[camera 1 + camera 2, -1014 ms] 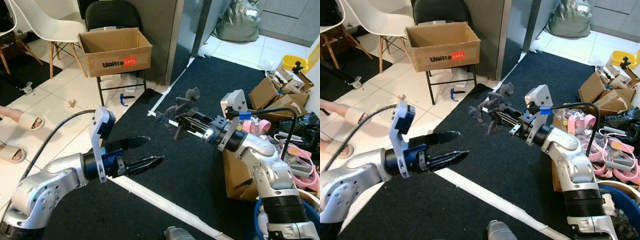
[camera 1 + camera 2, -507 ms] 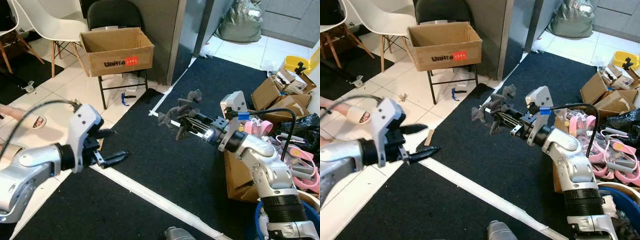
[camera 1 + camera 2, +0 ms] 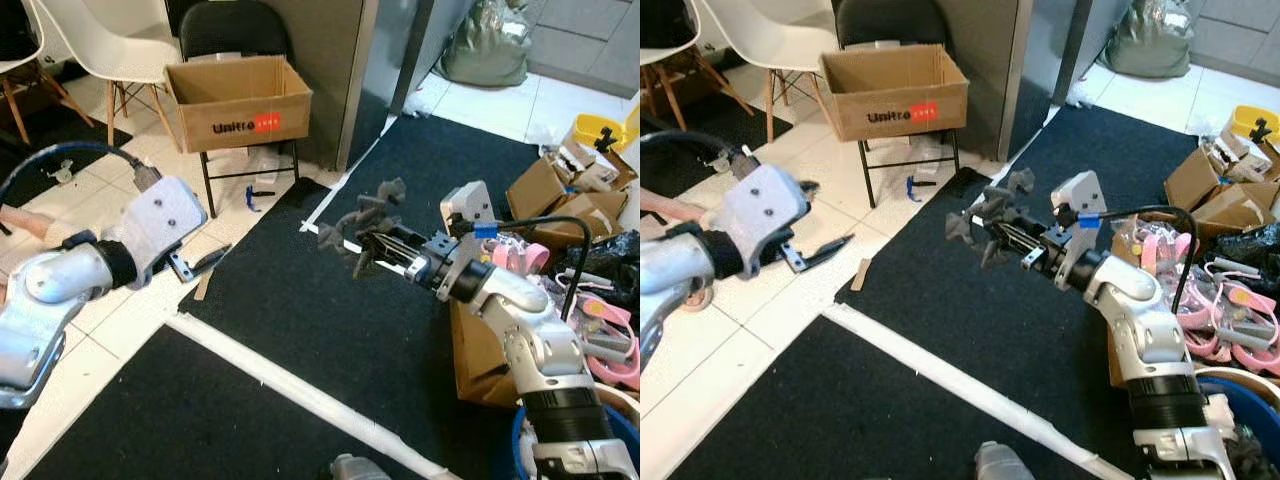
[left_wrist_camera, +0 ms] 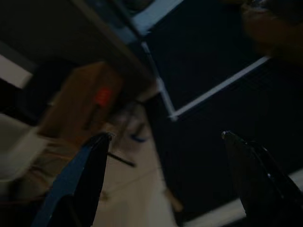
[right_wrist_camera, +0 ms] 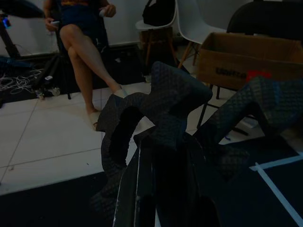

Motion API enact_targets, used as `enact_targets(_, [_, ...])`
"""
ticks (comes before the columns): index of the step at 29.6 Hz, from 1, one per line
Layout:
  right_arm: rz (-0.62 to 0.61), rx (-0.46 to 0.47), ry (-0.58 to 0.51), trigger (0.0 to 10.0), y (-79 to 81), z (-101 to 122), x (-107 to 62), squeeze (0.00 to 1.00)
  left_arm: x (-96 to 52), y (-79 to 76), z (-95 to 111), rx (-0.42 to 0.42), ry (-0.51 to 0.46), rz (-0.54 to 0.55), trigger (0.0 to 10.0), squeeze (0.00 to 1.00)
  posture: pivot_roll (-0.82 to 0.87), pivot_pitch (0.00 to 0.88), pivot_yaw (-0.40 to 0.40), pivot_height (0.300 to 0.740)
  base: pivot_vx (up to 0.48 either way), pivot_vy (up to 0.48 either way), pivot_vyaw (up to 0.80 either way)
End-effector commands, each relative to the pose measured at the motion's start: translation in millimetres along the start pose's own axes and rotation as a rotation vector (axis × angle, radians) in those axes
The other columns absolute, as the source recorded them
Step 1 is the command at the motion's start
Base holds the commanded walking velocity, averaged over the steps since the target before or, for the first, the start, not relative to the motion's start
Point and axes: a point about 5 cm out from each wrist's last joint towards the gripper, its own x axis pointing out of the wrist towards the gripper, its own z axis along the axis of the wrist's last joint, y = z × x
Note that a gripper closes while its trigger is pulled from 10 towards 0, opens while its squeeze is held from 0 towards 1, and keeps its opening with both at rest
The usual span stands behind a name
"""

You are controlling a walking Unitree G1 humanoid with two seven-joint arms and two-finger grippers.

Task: Picking trash to rubbish bin

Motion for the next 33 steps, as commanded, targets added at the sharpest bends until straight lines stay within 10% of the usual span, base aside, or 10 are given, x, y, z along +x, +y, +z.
enact_targets(1, [-0.017, -0.010, -0.002, 10.0, -2.9, 0, -1.0, 0.00, 4.0, -1.0, 0, 0.065, -0.010, 0.003, 10.0, 0.00, -0.05, 0.000, -0.025, 0.740, 0.000, 0.000, 0.00])
enact_targets(11, [-0.019, -0.012, -0.002, 10.0, -2.9, 1, -0.6, 0.00, 13.0, -13.8, 31, -0.135, -0.320, -0.025, 10.0, 0.00, -0.05, 0.000, -0.024, 0.740, 0.000, 0.000, 0.00])
enact_targets(16, [-0.021, -0.016, -0.001, 10.0, -3.2, 1, -0.5, 0.00, 16.3, -35.3, 50, -0.488, -0.546, -0.210, 10.0, 0.00, -0.05, 0.000, -0.022, 0.740, 0.000, 0.000, 0.00])
enact_targets(18, [-0.023, -0.018, 0.000, 10.0, -3.8, 1, -1.1, 0.00, 15.1, -56.1, 52, -0.619, -0.553, -0.377, 10.0, 0.00, -0.05, 0.000, -0.019, 0.740, 0.000, 0.000, 0.00])
enact_targets(24, [-0.025, -0.021, 0.005, 10.0, -4.5, 1, -1.7, 0.00, 19.0, -65.6, 33, -0.802, -0.398, -0.436, 10.0, 0.00, -0.05, 0.000, -0.019, 0.740, 0.000, 0.000, 0.00])
enact_targets(33, [-0.026, -0.023, 0.008, 10.0, -4.8, 0, -1.7, 0.00, 13.7, -66.1, 29, -0.790, -0.301, -0.463, 10.0, 0.00, -0.05, 0.000, -0.018, 0.740, 0.000, 0.000, 0.00])
